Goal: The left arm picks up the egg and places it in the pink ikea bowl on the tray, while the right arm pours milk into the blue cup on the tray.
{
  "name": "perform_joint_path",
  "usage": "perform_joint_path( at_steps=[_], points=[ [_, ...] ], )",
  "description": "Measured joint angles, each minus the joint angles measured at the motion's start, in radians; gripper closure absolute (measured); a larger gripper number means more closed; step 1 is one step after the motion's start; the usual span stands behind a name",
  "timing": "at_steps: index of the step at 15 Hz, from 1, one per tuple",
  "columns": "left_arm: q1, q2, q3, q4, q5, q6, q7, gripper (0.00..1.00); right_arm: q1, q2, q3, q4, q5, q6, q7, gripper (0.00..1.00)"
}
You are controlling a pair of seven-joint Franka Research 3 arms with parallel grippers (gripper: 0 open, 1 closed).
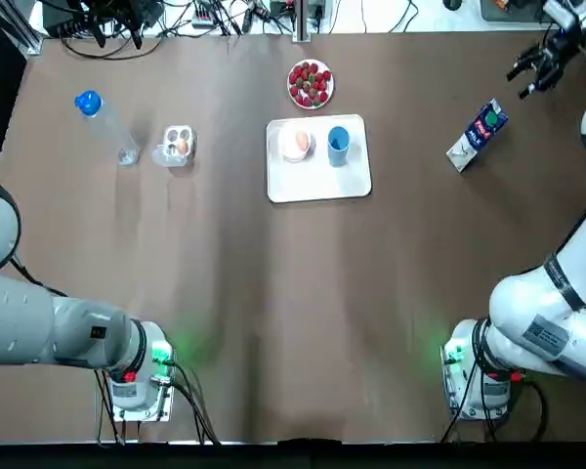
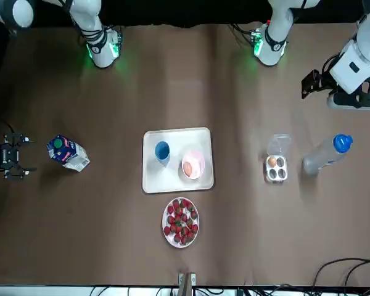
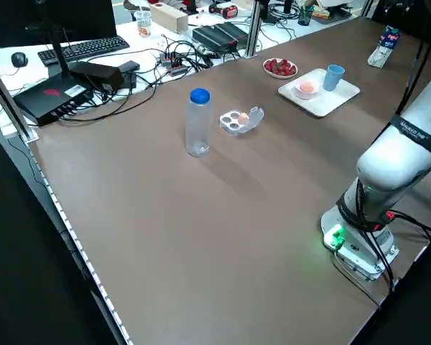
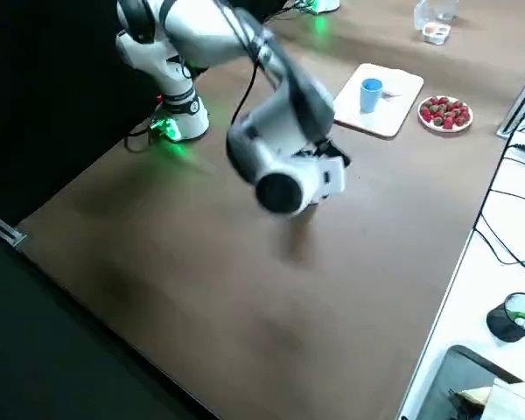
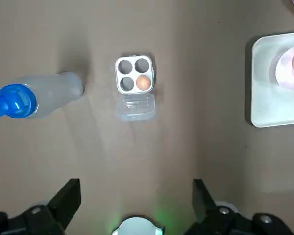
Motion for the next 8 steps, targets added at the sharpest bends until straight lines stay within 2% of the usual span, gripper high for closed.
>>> perform_joint_path(
  at_steps=[8],
  points=[
    [-0.004, -0.002, -0.005, 0.0, 0.0, -0.001, 0.0, 0.0, 0.16, -0.191, 0.003, 0.009, -0.136, 0.005, 0.559, 0.01]
  ],
)
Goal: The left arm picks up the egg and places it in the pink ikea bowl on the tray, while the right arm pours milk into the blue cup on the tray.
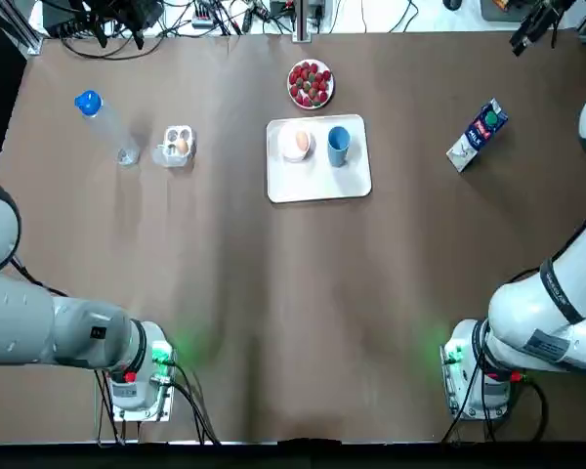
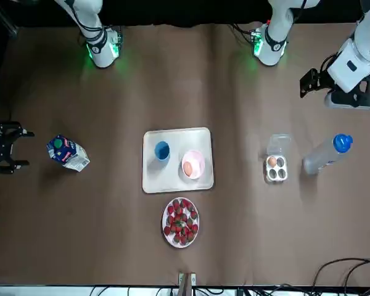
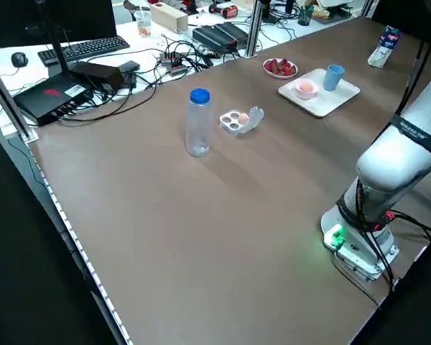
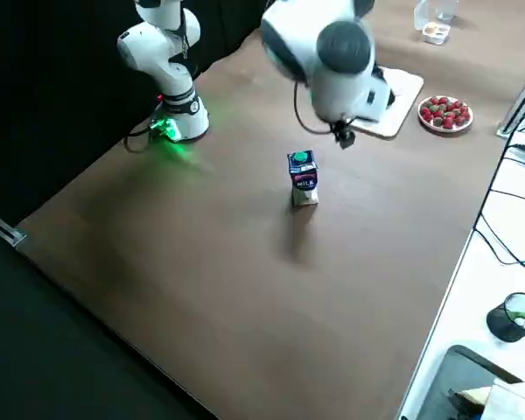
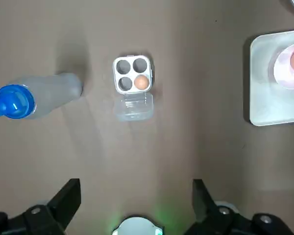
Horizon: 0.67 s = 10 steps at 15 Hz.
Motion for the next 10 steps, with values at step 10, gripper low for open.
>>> perform_joint_path(
  at_steps=[10],
  points=[
    [-0.001, 0.0, 0.0, 0.0, 0.0, -0.019, 0.0, 0.0, 0.269, -0.127, 0.003, 0.0, -0.28, 0.083, 0.881, 0.01]
  ],
)
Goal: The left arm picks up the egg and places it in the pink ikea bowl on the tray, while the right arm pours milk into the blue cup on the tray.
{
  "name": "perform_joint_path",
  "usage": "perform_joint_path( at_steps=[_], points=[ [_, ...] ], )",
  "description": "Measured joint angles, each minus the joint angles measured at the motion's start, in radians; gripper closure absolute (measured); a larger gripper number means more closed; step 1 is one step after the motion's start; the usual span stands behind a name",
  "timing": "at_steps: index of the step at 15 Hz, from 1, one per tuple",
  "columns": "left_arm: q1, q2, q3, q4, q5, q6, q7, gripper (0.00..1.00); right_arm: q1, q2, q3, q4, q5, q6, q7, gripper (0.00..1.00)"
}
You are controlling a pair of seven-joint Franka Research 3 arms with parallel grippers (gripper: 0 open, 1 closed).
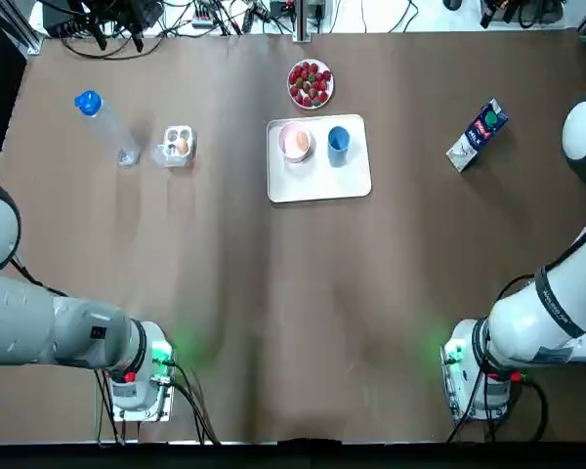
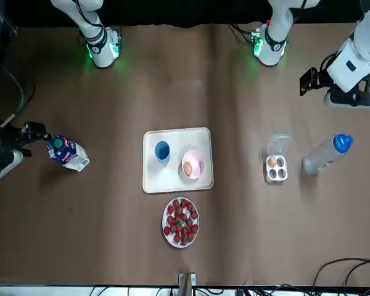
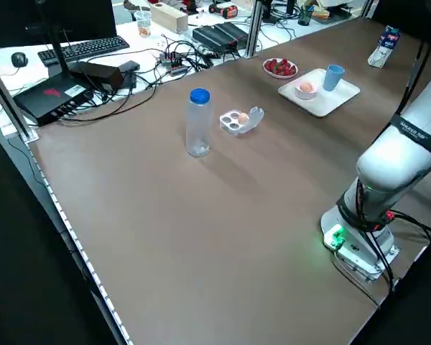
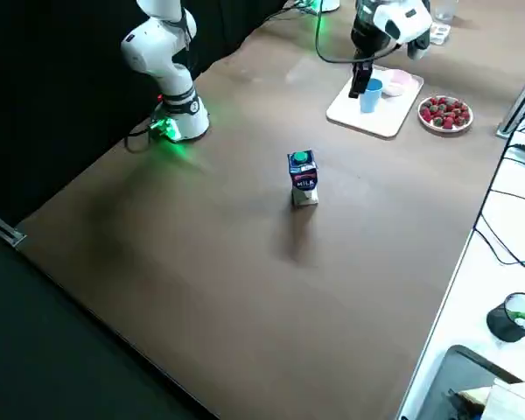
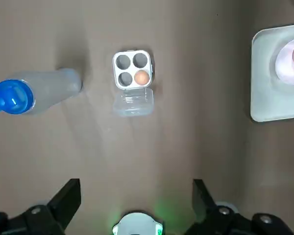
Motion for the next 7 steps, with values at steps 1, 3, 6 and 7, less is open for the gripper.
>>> perform_joint_path(
  at_steps=[1, 3, 6, 7],
  points=[
    [0.0, -0.001, 0.0, 0.0, 0.0, 0.0, 0.0, 0.0, 0.007, -0.002, 0.0, 0.0, -0.004, 0.0, 0.066, 0.01],
    [-0.001, -0.005, -0.001, 0.0, 0.0, 0.0, 0.0, 0.0, 0.011, -0.002, 0.0, -0.003, -0.006, 0.0, 0.16, 0.01],
    [0.0, -0.016, 0.0, 0.005, 0.0, 0.0, 0.0, 0.0, 0.013, -0.002, 0.0, -0.016, -0.012, -0.001, 0.239, 0.02],
    [0.0, -0.018, 0.0, 0.006, 0.0, 0.0, 0.0, 0.0, 0.017, -0.002, 0.0, -0.028, -0.019, 0.0, 0.261, 0.02]
  ],
)
